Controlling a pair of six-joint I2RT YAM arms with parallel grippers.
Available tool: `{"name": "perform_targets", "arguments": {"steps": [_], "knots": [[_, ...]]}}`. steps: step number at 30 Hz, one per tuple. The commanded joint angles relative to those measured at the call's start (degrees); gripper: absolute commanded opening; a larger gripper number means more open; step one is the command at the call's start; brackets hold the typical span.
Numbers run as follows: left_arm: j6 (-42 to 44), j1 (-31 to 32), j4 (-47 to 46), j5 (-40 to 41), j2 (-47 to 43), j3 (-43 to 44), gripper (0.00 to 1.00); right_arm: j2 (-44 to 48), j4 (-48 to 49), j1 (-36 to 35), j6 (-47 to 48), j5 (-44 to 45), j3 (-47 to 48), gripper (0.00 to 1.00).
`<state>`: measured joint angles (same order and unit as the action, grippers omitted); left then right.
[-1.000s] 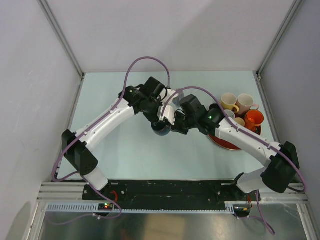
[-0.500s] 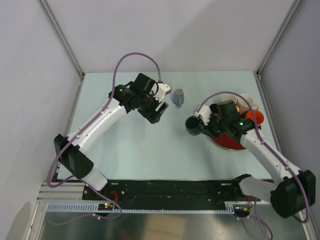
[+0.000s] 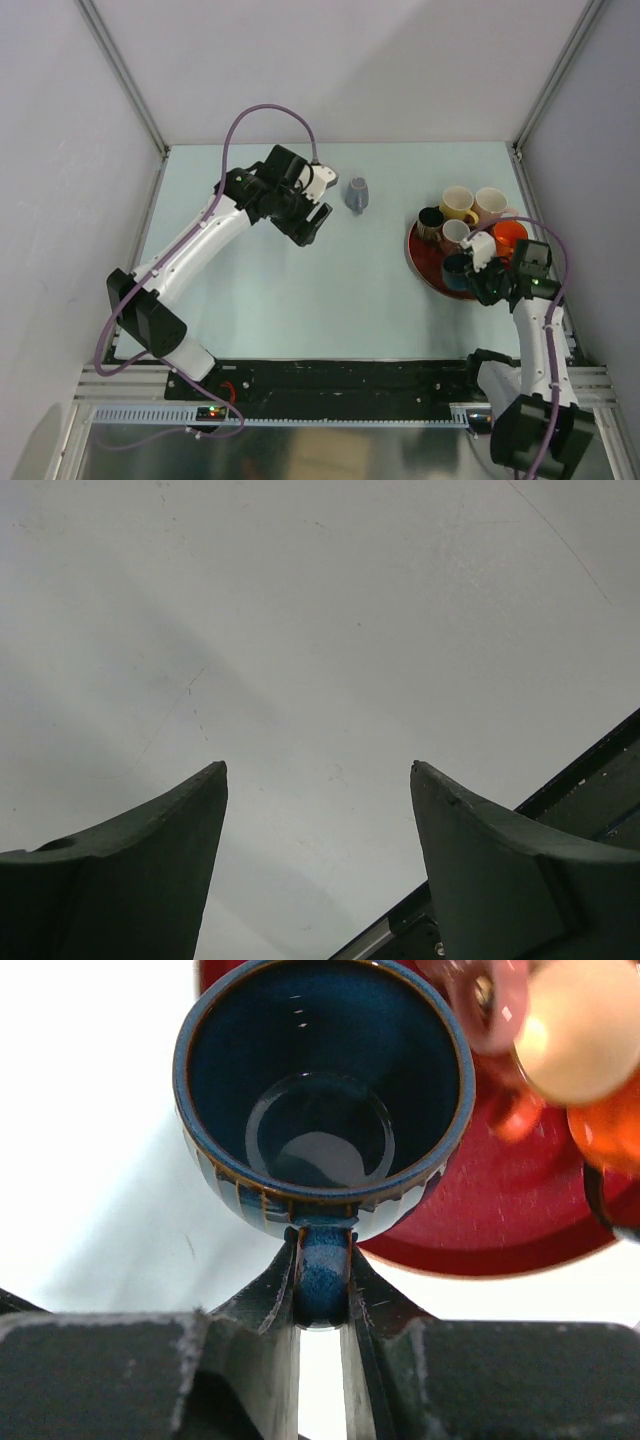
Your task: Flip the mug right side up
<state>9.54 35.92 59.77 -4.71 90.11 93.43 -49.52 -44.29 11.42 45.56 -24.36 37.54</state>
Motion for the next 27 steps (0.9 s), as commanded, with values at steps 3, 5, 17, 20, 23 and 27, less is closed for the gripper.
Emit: {"name": "perform_targets", "arguments": {"steps": [3,5,17,20,23,27], "knots": [[0.7,-0.4,0.3,-1.3,0.2,1.8,0.78,-1.6,1.8,11.4,7.6,-5.6,-0.6,0.00],[0.8,-0.4,0.3,-1.3,0.1,1.7,0.78,-2.9,2.7,13.5,9.3,-5.7,-1.0,0.00],[1.7,-0.3,0.3,-1.0,-0.9,0.8,0.78,-12.4,9.5,18.8,15.3,-4.9,-1.3,0.00],[1.8,-0.4,0.3,-1.2,-0.9,0.8,0.78,-14.1,9.6,19.6,18.2,-5.3,-1.3,0.01],[1.8,-0.3,0.3,-1.4,-0.7,0.8,0.78,-15.7,9.1,20.0,20.8,-4.7,-1.1,0.07],[1.9,-0.3,0.3,-1.9,-0.8,0.7,0.78,-17.3,8.5,20.7,22.8,-3.4,0.2,0.17]]}}
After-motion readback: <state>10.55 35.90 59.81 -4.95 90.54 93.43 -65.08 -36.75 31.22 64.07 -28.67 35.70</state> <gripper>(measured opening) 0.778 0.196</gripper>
